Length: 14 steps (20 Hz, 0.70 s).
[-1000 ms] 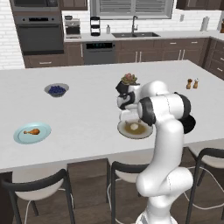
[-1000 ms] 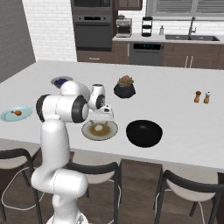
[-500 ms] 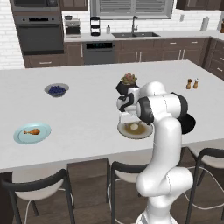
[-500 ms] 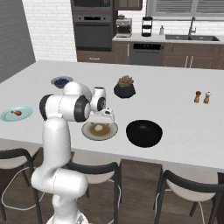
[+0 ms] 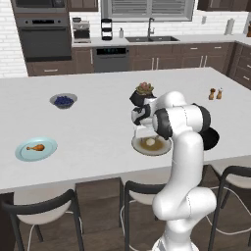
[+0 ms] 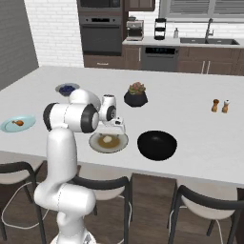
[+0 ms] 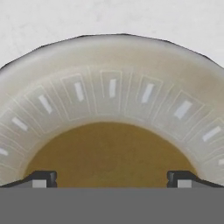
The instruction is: Pick the chicken drumstick and garlic from their plates and place them in the bowl. Then put the bowl in the fridge.
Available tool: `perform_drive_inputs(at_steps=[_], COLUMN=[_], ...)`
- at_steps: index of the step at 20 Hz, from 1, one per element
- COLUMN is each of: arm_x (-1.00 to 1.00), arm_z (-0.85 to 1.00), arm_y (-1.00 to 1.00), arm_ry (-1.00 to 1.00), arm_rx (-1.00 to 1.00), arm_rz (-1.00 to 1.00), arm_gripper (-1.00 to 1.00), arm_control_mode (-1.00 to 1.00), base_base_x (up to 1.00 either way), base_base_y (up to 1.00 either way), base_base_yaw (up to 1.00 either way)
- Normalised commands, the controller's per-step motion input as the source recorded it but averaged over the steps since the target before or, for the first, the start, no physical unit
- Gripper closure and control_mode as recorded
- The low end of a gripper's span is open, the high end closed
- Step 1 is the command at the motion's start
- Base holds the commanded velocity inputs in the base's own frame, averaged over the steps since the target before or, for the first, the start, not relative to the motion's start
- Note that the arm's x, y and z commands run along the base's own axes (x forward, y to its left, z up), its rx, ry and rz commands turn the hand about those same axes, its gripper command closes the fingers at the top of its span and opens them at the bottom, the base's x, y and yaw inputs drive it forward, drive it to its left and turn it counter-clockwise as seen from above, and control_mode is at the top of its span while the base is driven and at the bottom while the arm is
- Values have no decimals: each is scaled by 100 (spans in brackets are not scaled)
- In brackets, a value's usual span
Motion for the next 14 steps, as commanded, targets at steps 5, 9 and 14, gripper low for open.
perform_drive_inputs(at_steps=[5, 9, 14], arm_x=[0, 0, -12], arm_z=[0, -5, -2], arm_y=[0, 0, 0], arm_ry=[0, 0, 0], arm_rx=[0, 0, 0], arm_rz=[0, 0, -3], arm_gripper=[-100, -100, -100], arm_control_mode=[-100, -100, -100], base_base_x=[0, 0, 0], base_base_y=[0, 0, 0], base_base_yaw=[0, 0, 0])
